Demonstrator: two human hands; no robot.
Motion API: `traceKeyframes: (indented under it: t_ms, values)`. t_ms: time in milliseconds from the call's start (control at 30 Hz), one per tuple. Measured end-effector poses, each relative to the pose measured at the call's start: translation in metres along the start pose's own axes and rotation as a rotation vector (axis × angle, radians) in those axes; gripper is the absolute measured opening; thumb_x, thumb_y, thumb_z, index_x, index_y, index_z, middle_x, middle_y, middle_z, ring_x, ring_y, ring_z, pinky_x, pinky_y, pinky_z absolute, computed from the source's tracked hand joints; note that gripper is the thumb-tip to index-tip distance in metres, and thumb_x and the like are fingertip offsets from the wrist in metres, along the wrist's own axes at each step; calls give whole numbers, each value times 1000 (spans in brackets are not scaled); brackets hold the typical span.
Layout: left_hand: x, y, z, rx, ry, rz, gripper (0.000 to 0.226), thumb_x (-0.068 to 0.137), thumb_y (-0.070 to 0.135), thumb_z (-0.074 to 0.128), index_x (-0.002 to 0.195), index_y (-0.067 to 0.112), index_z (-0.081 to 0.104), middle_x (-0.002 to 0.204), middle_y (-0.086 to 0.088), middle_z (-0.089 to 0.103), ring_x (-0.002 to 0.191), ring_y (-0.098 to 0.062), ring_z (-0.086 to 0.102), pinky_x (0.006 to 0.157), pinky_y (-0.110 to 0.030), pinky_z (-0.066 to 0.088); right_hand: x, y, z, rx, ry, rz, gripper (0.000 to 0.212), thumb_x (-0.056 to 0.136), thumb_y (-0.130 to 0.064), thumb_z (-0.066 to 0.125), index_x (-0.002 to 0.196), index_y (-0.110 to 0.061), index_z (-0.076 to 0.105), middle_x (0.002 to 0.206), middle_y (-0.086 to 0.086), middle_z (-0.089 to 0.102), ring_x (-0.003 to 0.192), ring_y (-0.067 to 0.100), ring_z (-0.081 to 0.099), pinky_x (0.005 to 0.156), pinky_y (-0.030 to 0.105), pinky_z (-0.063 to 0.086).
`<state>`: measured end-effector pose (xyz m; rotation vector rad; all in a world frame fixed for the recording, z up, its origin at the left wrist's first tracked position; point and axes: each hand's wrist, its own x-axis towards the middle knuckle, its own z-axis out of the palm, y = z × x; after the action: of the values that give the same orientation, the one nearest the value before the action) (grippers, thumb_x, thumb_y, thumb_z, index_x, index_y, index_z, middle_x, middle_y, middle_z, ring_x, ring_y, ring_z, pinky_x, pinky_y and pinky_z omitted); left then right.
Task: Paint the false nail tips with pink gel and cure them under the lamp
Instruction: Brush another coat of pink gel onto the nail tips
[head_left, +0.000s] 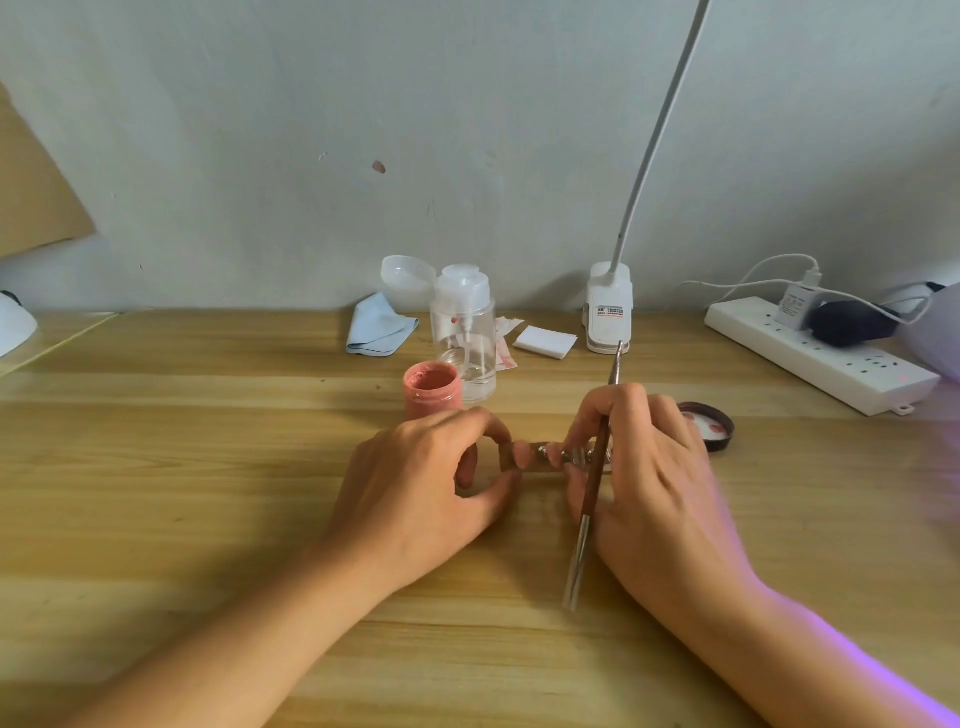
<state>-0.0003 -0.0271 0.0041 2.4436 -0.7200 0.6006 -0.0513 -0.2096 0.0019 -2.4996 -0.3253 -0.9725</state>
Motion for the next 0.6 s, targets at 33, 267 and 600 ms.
traceKeyframes:
  t_ms: [33, 267, 600]
  values:
    - [0, -1, 0, 3, 0, -8, 17, 77, 48, 72, 89, 40, 65, 65, 13, 53, 63, -4, 54, 53, -24, 44, 0, 0, 0, 0, -1, 6, 45, 73, 4, 73, 97, -19, 43, 84, -16, 53, 86, 14, 43, 75, 31, 33]
    - [6, -6, 5, 12, -50, -128, 27, 80, 62, 58, 89, 39, 68, 74, 17, 59, 68, -3, 55, 57, -25, 41, 0, -1, 1, 14, 21, 26, 44, 73, 2, 74, 97, -19, 44, 86, -14, 55, 86, 13, 43, 77, 29, 31]
    - [7, -7, 1, 136, 54, -87, 24, 81, 55, 69, 78, 32, 63, 71, 19, 62, 66, -2, 57, 54, -24, 40, 1, -2, 2, 25, 58, 31, 47, 74, -22, 83, 99, -19, 43, 84, -16, 59, 83, 20, 56, 75, 42, 41]
